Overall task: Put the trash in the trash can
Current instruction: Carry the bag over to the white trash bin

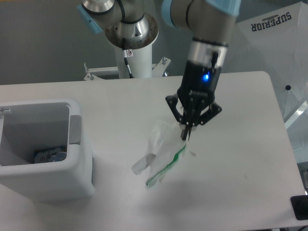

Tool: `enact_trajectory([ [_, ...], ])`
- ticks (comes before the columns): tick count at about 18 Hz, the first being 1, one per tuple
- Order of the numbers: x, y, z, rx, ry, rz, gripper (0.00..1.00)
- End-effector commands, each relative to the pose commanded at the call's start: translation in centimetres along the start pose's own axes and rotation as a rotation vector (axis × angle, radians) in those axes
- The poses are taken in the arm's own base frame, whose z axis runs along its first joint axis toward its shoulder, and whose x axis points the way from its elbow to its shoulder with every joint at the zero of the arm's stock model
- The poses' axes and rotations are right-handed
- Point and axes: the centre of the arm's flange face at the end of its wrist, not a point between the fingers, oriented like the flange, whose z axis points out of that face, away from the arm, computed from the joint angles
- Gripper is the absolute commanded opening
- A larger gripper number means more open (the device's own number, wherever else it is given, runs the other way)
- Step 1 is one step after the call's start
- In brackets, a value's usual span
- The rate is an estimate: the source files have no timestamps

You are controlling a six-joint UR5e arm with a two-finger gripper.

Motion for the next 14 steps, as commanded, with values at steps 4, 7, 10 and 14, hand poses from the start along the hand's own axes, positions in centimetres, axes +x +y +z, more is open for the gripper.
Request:
enact_trajectory([
  [4, 4.9, -2.4, -3.2, 0.067, 0.015, 0.086, 0.0],
  [7, 9.0, -2.7, -4.0, 0.084, 0.052, 0.147, 0.0],
  [10, 12.3, -3.0, -4.4, 0.098, 0.084, 0.21, 0.0],
  [14, 16.2, -2.0, -3.2, 0.086, 0.145, 0.317, 0.0],
])
